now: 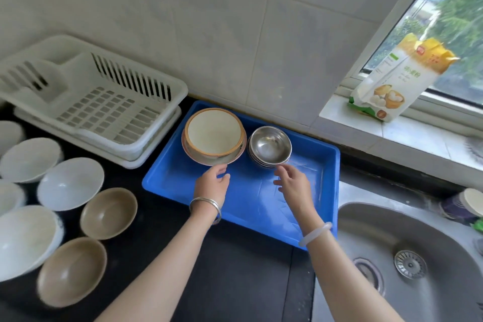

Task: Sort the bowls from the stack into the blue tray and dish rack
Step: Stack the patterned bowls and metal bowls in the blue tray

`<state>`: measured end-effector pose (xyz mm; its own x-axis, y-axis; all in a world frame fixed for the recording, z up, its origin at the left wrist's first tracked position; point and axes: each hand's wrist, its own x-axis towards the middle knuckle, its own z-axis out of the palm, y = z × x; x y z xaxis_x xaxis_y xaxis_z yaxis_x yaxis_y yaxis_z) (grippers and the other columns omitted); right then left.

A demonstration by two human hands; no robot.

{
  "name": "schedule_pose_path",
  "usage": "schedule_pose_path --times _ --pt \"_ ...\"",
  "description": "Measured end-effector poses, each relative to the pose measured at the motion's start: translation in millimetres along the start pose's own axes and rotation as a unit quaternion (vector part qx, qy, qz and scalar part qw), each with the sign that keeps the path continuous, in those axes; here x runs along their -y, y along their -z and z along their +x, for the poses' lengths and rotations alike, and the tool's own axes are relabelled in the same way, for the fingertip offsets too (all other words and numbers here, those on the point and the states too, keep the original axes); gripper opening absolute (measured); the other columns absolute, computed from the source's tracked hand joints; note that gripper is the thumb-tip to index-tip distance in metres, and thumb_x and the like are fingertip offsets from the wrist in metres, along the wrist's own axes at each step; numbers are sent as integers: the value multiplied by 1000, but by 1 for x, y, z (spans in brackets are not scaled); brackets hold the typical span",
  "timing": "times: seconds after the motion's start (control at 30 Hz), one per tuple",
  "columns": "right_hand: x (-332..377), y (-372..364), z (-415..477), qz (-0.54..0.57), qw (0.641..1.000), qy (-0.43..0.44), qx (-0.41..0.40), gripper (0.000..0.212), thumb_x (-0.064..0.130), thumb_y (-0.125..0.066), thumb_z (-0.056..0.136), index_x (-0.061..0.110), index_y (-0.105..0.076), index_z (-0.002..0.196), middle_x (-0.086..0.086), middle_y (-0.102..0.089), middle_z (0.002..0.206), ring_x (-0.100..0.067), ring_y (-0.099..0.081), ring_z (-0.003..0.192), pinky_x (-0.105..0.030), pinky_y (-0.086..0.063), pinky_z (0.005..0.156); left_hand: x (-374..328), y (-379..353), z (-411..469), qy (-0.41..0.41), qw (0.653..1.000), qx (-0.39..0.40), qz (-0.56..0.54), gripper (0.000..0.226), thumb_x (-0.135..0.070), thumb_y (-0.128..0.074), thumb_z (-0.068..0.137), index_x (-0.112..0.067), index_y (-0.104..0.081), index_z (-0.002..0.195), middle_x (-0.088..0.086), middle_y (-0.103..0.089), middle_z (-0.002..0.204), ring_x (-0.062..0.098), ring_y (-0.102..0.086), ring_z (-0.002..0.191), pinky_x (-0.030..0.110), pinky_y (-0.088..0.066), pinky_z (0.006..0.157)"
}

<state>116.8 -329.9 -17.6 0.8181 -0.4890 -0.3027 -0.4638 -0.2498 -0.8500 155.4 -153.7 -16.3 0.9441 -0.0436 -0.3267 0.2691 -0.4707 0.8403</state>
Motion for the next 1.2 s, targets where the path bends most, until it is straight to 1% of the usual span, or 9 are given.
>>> schedule_pose_path --times 0.27,0.4,0.5,0.6,0.73,0.83,0.93,1.1,1.2 --pt "5 -109 -96 -33 980 13 194 18 27 -48 94 23 -66 93 6 -69 85 -7 -64 67 -30 -51 74 86 101 -83 23 991 -128 39 35 -11 -54 89 -19 -57 123 3 -60 124 19 -61 107 29 -46 89" --pt "4 -167 -116 -95 958 25 270 26 27 -44 97 19 -64 111 5 -66 90 -7 -62 73 -23 -51 70 131 136 -110 47 967 -236 82 33 -3 -61 83 -10 -62 116 13 -65 113 31 -59 107 35 -44 92" --pt "10 -204 -116 -137 946 25 294 34 29 -45 97 19 -55 128 3 -63 101 -6 -62 74 -19 -48 64 160 154 -123 89 950 -286 94 38 0 -63 81 -9 -61 118 11 -55 130 29 -49 123 38 -39 102" --pt "22 -236 -110 -148 944 -2 294 46 30 -51 95 20 -44 139 -2 -62 115 -7 -62 78 -23 -52 70 184 164 -132 94 934 -326 115 45 7 -66 74 -5 -62 117 17 -52 133 35 -48 124 46 -39 104" --pt "34 -265 -102 -120 950 -42 286 44 22 -53 95 16 -45 137 -3 -60 106 -13 -64 76 -23 -55 63 204 170 -136 154 928 -335 56 59 8 -61 76 -14 -52 130 14 -42 142 31 -42 130 43 -36 107" --pt "36 -269 -101 -92 955 -52 278 16 7 -52 92 13 -61 104 -8 -61 107 -16 -65 77 -20 -56 58 211 173 -134 187 927 -324 -33 65 2 -58 80 -19 -40 139 12 -50 136 29 -51 120 40 -41 103" --pt "40 -261 -104 -75 962 -52 256 21 1 -50 89 16 -60 79 -5 -63 94 -15 -68 72 -16 -55 53 214 176 -133 235 914 -311 -113 62 -4 -55 84 -24 -38 139 10 -57 130 29 -60 107 37 -45 94" --pt "51 -240 -120 -67 966 -18 249 17 7 -56 89 19 -65 97 0 -66 86 -11 -69 71 -13 -52 50 222 177 -132 242 907 -302 -166 49 -8 -52 87 -21 -46 134 8 -60 129 26 -58 115 33 -41 96" --pt "51 -237 -140 -108 950 1 292 13 13 -62 88 20 -68 97 0 -70 84 -8 -71 67 -13 -53 53 226 178 -131 232 901 -299 -213 41 -15 -48 91 -21 -49 131 11 -61 127 28 -59 113 41 -43 102"
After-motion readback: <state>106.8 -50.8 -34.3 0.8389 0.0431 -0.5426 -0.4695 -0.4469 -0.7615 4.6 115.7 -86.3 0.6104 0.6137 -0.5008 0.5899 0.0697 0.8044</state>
